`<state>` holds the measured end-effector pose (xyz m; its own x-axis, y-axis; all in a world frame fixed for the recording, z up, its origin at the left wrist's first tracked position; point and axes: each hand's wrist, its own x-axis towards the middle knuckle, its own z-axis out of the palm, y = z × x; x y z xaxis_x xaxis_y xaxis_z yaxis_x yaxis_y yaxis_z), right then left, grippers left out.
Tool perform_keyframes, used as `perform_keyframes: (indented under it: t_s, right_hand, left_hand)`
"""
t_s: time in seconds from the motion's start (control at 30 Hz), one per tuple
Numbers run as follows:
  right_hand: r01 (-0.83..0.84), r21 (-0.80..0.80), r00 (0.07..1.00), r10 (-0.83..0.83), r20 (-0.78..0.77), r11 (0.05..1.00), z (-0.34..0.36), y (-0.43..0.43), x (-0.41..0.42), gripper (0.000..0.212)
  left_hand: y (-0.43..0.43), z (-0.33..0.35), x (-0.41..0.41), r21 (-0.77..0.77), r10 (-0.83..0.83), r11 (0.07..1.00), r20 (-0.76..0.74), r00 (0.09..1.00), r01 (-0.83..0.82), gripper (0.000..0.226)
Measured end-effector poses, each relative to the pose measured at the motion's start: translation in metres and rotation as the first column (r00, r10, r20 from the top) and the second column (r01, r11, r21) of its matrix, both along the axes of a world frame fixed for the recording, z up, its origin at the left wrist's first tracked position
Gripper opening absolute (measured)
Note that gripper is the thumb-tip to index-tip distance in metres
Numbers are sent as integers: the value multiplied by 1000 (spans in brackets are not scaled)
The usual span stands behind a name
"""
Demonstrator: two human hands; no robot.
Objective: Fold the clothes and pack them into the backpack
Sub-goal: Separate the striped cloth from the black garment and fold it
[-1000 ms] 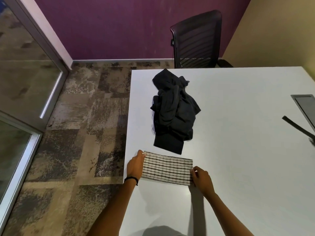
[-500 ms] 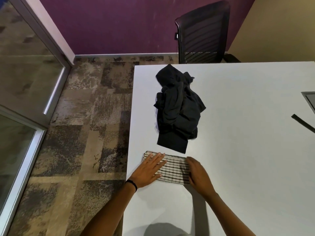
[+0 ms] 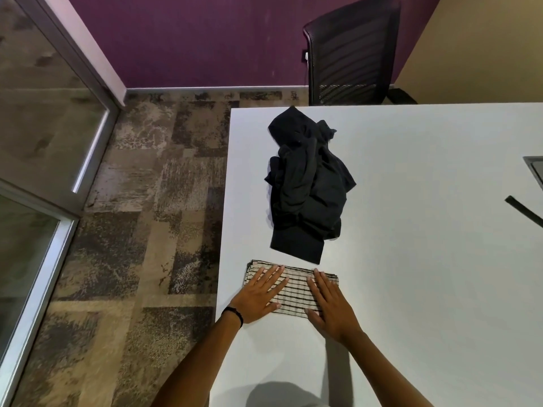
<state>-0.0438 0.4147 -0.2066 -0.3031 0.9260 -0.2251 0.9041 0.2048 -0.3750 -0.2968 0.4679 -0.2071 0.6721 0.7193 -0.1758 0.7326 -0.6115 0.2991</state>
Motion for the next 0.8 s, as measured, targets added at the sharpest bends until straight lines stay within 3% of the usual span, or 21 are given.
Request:
perform_keyframes:
  t_s: [0.4,0.63,0.8]
  right_hand:
    - [-17,-53,1000,15,-27,998,-1,5,2,67]
    - [-42,-36,993,38,-110,998,5,7,4,64]
    - [90,-81,978,-103,-183,993,16,11,4,72]
  left_hand:
    - [2,-7,2,108,-29,994,83,996,20,62]
    - [5,-2,1,96,-62,994,26,998,60,62]
    - [9,8,1,12,-75,997,-67,995,76,63]
